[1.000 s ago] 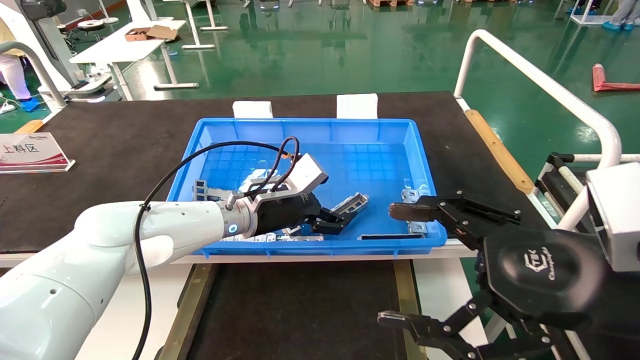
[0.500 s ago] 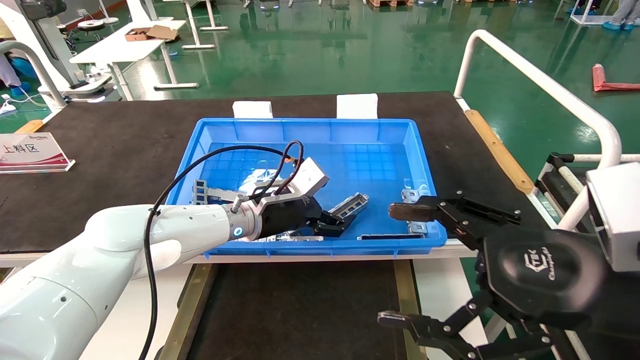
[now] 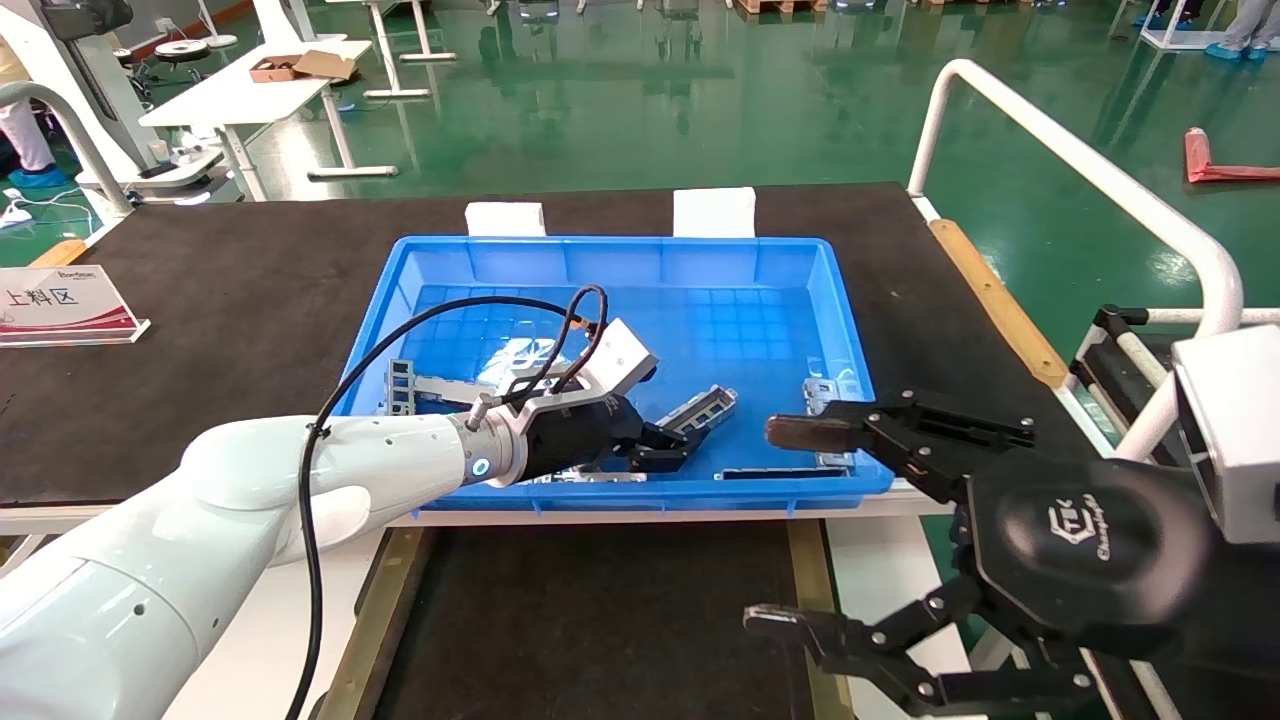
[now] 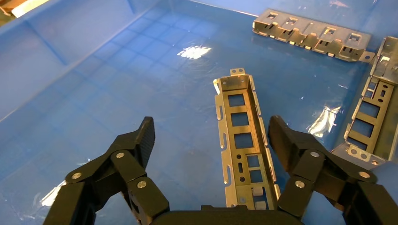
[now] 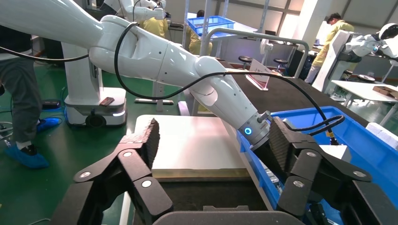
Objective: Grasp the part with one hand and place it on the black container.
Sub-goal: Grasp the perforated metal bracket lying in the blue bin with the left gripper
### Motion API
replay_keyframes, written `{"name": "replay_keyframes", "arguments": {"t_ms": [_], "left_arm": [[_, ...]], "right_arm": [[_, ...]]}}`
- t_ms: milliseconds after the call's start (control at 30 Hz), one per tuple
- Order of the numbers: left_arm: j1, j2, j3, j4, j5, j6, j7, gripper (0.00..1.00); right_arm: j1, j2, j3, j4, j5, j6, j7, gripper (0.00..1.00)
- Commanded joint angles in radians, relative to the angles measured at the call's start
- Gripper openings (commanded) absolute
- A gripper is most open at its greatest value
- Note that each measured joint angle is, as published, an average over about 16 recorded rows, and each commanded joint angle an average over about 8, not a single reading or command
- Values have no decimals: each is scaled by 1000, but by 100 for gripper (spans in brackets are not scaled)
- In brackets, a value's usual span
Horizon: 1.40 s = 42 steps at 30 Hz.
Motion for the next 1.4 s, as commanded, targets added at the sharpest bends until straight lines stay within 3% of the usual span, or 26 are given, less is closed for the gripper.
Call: {"name": "replay_keyframes", "arguments": {"t_ms": [33,1100,1400], "left_arm": [[0,-1,11,0,-12,-5,-1,0],[-2,-4,99,37,-199,-36,18,0],[-47,-27,63,52,-287,78,60,0]], "right_arm": [[0,0,0,0,0,0,0,0],[0,0,0,0,0,0,0,0],[0,0,0,0,0,0,0,0]]}}
